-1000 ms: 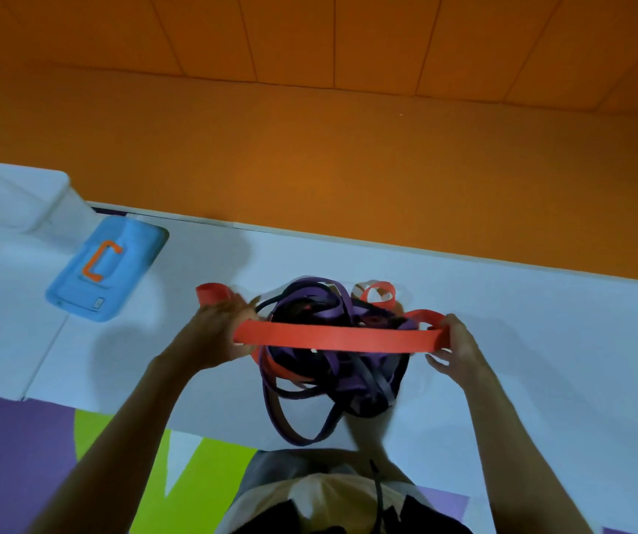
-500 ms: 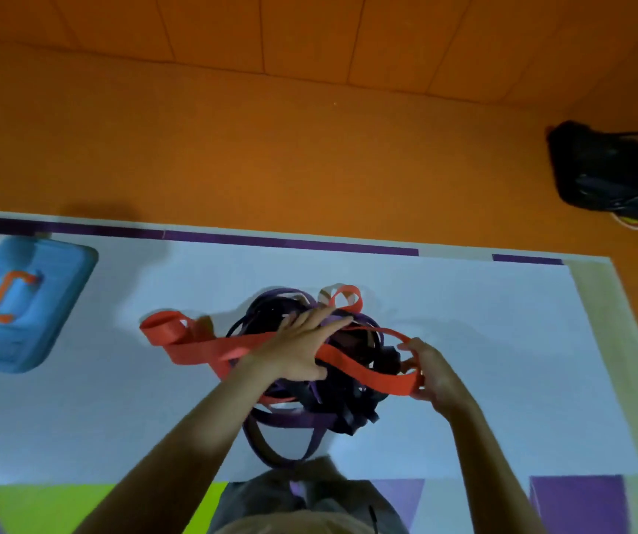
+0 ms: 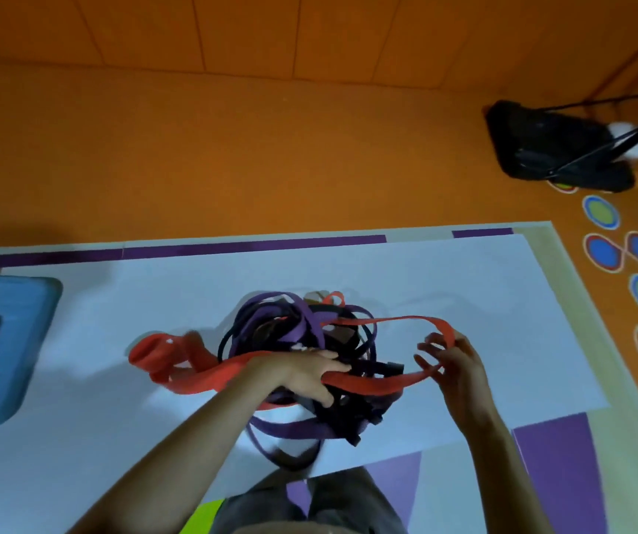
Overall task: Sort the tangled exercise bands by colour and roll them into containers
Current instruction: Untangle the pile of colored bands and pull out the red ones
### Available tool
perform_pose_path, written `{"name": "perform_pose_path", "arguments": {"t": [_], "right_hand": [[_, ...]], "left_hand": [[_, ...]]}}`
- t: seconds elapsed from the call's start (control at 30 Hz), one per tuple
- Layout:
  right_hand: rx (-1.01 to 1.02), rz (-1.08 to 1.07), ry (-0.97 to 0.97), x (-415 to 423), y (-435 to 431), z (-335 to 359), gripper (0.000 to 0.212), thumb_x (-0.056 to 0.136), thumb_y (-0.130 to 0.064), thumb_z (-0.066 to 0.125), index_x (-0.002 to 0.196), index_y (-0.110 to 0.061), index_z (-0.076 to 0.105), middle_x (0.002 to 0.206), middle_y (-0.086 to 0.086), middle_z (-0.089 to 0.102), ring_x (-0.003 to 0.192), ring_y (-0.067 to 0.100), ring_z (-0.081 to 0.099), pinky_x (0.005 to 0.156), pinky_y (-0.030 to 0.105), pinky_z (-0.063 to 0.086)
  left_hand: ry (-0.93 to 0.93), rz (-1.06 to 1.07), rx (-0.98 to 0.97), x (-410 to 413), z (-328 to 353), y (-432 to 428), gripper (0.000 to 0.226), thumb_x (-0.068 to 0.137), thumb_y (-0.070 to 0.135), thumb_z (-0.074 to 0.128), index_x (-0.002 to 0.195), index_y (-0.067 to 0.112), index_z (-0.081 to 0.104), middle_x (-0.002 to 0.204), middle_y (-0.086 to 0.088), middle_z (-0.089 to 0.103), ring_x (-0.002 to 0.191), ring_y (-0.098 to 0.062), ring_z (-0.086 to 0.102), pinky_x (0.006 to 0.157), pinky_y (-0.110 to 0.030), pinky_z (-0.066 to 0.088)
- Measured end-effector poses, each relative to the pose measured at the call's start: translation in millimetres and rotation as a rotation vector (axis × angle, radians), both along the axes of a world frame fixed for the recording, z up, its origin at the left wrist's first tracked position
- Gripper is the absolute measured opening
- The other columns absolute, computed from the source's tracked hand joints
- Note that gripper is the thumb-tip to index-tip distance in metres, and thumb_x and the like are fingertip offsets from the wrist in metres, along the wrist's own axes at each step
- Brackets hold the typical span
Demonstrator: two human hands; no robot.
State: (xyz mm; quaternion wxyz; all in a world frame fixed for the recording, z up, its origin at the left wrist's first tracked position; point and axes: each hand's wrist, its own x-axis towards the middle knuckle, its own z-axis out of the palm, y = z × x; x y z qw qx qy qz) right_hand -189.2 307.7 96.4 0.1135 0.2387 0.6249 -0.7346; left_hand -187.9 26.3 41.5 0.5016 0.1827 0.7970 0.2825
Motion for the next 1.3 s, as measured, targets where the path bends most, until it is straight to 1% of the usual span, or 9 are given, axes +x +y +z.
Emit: {"name": "perform_pose_path", "arguments": {"t": [0.07,0.13,0.27,0.37,0.5,0.67,0.93,1.07,1.3], "right_hand": [[0.029,0.049,-0.06,3.8,2.7,-5.6,0.012,0.103,-0.009,0.052,0.108,-0.007,0.063,0.102,0.009,0.066,0.09,0.027,0.066,0.083,0.039,0.058],[0.09,0.111,-0.132,4.7,3.5,-10.6,0.029,0.103,-0.035,0.059,0.108,-0.007,0.065,0.099,0.01,0.064,0.079,0.022,0.064,0.076,0.034,0.056],[0.206,0.195,-0.186,-3.2,4.6,-14.2,0.053,0.099,-0.051,0.063,0.107,0.001,0.069,0.088,0.008,0.067,0.083,0.02,0.071,0.093,0.04,0.058],[0.309,0.235,-0.212,-15.5,10.2,-23.0,0.05,0.097,-0.044,0.07,0.099,0.006,0.066,0.085,0.014,0.068,0.085,0.021,0.069,0.096,0.047,0.058],[0.44,0.37,-0.234,-35.3,27.1,-35.1,0.047,0.095,-0.042,0.072,0.093,0.005,0.068,0.096,0.026,0.072,0.082,0.026,0.067,0.083,0.044,0.056],[0.508,0.641,-0.243,-65.0,49.2,-47.8,0.015,0.096,-0.027,0.072,0.1,-0.012,0.075,0.091,0.014,0.076,0.078,0.02,0.069,0.075,0.032,0.054],[0.503,0.981,-0.069,-102.4,36.6,-79.7,0.031,0.08,-0.033,0.09,0.103,-0.03,0.069,0.082,-0.012,0.071,0.071,0.005,0.068,0.062,0.02,0.05],[0.42,0.708,-0.026,-108.9,15.6,-84.3,0.018,0.094,-0.039,0.076,0.098,-0.023,0.07,0.083,0.0,0.073,0.067,0.018,0.07,0.054,0.026,0.056],[0.186,0.545,-0.065,-111.4,-2.5,-76.3,0.02,0.1,-0.034,0.07,0.11,-0.017,0.071,0.106,-0.002,0.079,0.099,0.017,0.075,0.08,0.035,0.061]], "left_hand": [[-0.024,0.165,0.099,-13.7,-1.5,-9.9,0.068,0.089,0.055,0.066,0.152,0.042,0.046,0.162,0.013,0.039,0.147,-0.007,0.038,0.125,-0.039,0.03],[0.043,0.401,0.194,-29.2,-4.4,-16.7,0.041,0.096,0.048,0.065,0.134,0.033,0.065,0.135,0.01,0.066,0.125,-0.006,0.06,0.115,-0.038,0.045],[0.353,0.63,0.048,-52.6,-23.9,-16.9,0.021,0.1,0.022,0.059,0.119,0.023,0.068,0.114,0.003,0.072,0.106,-0.015,0.067,0.099,-0.038,0.053],[0.558,0.478,-0.164,-67.2,-38.4,-11.5,0.039,0.099,0.024,0.062,0.138,0.021,0.059,0.139,-0.002,0.059,0.13,-0.026,0.052,0.105,-0.041,0.043],[0.478,0.178,-0.338,-81.8,-57.6,-6.1,0.066,0.099,0.045,0.06,0.159,0.03,0.036,0.167,-0.003,0.031,0.157,-0.029,0.02,0.125,-0.056,0.012],[0.606,0.086,-0.376,-69.4,-68.7,-9.8,0.046,0.092,0.039,0.066,0.137,0.036,0.058,0.122,0.004,0.063,0.126,-0.029,0.053,0.113,-0.051,0.031],[1.062,0.08,-0.363,-11.4,-78.9,-7.3,0.038,0.079,0.055,0.074,0.104,0.026,0.07,0.106,0.004,0.067,0.095,-0.023,0.059,0.085,-0.042,0.047],[0.999,0.088,-0.265,5.4,-79.5,-4.8,0.037,0.084,0.054,0.064,0.106,0.024,0.067,0.101,0.003,0.065,0.096,-0.025,0.059,0.083,-0.043,0.05],[0.533,0.148,-0.108,-18.5,-51.6,-7.3,0.022,0.092,0.04,0.051,0.106,0.038,0.067,0.105,0.018,0.067,0.103,-0.011,0.055,0.094,-0.035,0.046]]}}
